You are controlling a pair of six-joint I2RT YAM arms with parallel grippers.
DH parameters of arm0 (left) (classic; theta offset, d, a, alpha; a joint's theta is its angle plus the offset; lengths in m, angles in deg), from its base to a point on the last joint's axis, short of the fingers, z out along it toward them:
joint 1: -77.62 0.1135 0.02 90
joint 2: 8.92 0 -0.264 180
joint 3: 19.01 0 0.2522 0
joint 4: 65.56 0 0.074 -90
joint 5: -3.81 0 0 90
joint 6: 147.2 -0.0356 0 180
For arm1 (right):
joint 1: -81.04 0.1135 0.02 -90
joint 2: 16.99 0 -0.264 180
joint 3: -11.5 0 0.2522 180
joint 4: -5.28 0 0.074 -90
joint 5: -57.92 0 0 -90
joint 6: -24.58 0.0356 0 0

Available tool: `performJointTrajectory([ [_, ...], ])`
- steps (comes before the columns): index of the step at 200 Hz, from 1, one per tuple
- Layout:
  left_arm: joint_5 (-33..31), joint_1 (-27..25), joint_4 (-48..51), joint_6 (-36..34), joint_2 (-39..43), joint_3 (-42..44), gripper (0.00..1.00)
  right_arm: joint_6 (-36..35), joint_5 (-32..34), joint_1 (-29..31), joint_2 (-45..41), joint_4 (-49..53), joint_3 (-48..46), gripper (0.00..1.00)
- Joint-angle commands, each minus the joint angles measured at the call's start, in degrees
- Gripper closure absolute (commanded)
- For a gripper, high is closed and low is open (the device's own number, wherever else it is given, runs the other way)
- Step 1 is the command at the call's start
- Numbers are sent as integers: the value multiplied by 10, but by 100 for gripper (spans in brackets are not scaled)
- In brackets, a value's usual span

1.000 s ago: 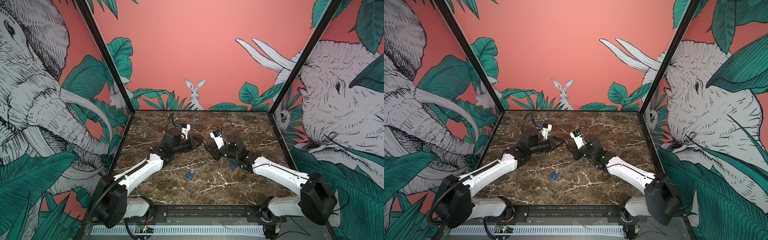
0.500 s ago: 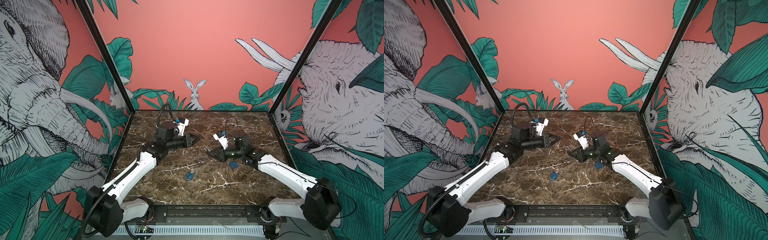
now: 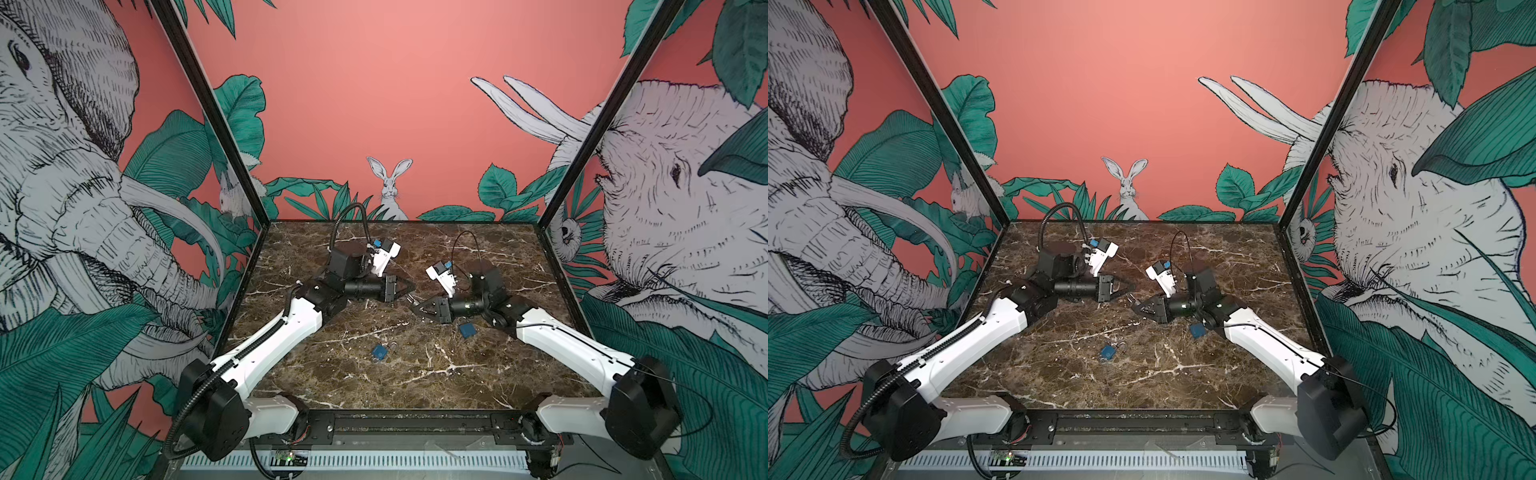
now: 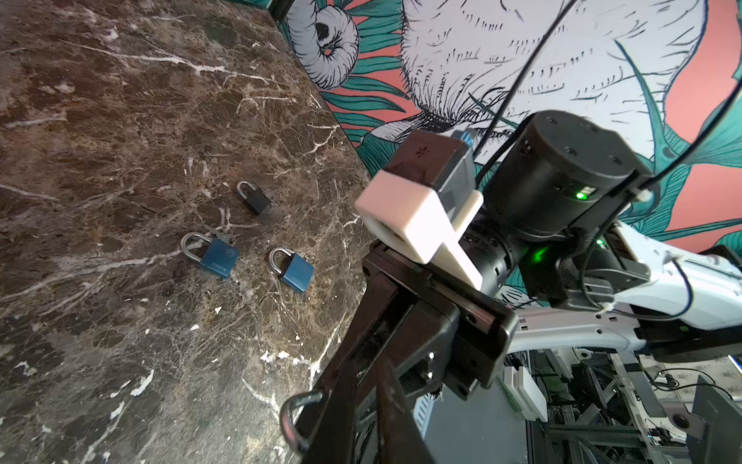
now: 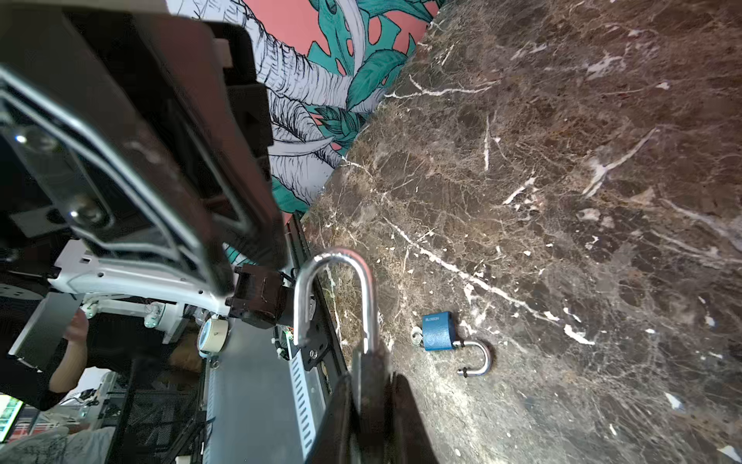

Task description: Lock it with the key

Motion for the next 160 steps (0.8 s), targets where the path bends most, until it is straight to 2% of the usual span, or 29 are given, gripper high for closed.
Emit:
performJointTrajectory([
  [1,11,-7,21,-21,-3,-16,86,10,-29,-2,-3,-36,4,100],
  [46,-6,-10,42,-33,-3,-8,89,9,-31,-1,-7,-26,21,100],
  [160,-40,-8,61,-40,57,34,92,23,-55,-7,1,-33,36,100],
])
